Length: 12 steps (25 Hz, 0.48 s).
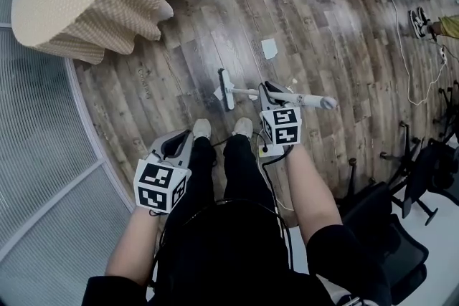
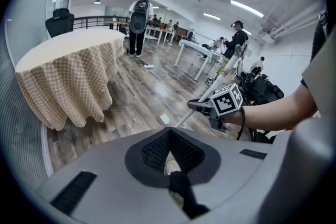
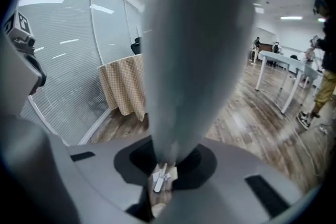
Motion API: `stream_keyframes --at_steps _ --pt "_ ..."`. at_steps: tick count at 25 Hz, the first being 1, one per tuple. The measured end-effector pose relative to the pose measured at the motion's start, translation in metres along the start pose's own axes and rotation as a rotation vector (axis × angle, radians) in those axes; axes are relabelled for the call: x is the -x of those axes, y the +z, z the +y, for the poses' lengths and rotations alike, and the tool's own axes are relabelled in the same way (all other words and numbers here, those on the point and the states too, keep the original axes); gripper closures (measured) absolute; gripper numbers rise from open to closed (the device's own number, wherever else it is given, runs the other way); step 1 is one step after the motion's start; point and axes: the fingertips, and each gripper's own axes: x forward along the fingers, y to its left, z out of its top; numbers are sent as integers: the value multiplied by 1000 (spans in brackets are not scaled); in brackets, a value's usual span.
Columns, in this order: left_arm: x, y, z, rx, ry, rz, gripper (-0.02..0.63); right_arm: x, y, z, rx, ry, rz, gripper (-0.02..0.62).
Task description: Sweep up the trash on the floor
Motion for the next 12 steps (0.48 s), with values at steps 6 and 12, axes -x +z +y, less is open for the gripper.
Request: stream_keyframes --at_steps 6,12 --pt "-19 9 -28 -30 -17 23 609 8 -9 -42 -13 -51 2 541" --pt "-29 24 -49 -56 -23 30 609 24 -17 -81 -49 -118 15 541"
